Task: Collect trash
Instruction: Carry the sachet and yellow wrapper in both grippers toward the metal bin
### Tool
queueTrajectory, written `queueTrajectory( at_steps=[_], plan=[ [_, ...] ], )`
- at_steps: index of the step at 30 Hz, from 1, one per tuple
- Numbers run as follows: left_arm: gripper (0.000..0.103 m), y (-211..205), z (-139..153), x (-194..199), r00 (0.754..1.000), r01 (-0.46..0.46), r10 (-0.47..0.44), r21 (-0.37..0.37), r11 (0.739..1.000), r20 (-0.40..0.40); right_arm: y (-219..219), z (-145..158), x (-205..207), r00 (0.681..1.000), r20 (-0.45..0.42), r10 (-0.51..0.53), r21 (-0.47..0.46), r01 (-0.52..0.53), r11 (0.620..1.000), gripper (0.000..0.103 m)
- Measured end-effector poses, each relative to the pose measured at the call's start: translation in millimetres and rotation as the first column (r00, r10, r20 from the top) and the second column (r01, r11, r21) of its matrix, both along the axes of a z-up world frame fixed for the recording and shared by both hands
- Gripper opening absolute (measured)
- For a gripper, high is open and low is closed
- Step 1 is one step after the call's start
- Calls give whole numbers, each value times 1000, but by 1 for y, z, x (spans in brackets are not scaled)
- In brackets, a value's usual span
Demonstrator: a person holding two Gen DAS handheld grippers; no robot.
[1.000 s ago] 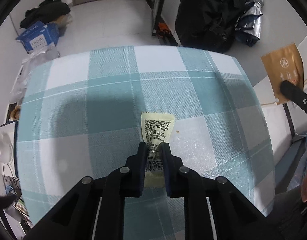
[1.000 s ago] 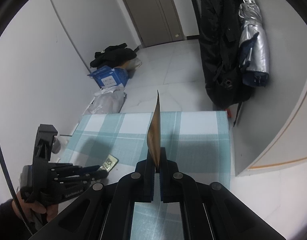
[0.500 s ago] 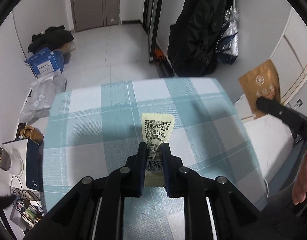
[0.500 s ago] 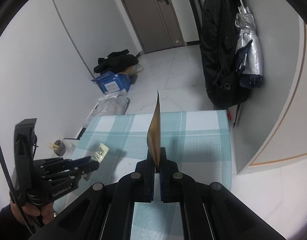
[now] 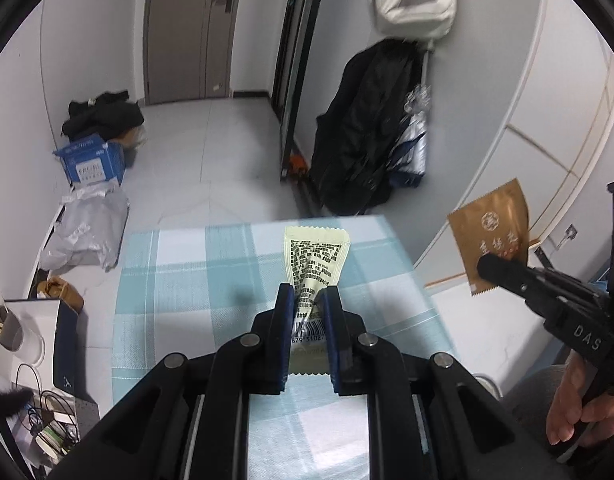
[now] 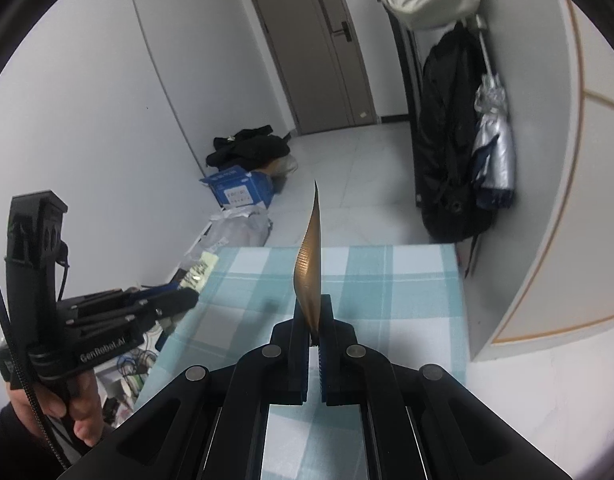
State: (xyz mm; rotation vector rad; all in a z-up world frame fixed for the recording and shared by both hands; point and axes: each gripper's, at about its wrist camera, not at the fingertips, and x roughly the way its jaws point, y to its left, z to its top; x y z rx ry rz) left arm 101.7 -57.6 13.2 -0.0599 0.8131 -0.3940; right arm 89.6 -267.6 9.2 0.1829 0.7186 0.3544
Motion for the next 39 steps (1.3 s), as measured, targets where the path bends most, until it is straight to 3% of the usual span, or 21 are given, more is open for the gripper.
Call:
queueTrajectory(
  at_steps=[3,10,19,26,35,39],
  plan=[
    [11,-6,17,-15,999,28,-27,-35,999,28,-8,17,-16,1000,27,-15,-10,15,1000,3],
    [11,-48,58,-41,986,128,-123,-40,991,117,-46,48,-55,992,95,-79,26,77,997,3],
    [11,-137,84,-59,946,306,-297,-54,951,132,-132,61,-102,969,133,-209,34,207,978,3],
    [11,-204,71,-71,901,427,-424,-16,904,96,-206,38,-133,935,89,-342,72,337,939,3],
    [11,-287,33,-83,818,576,-575,36,817,-24,-275,-18,-171,890,-24,-456,91,456,885,3],
    [11,-313,15,-84,775,624,-621,-9,781,-118,-297,-45,-177,866,-82,-493,90,499,862,3]
  ],
)
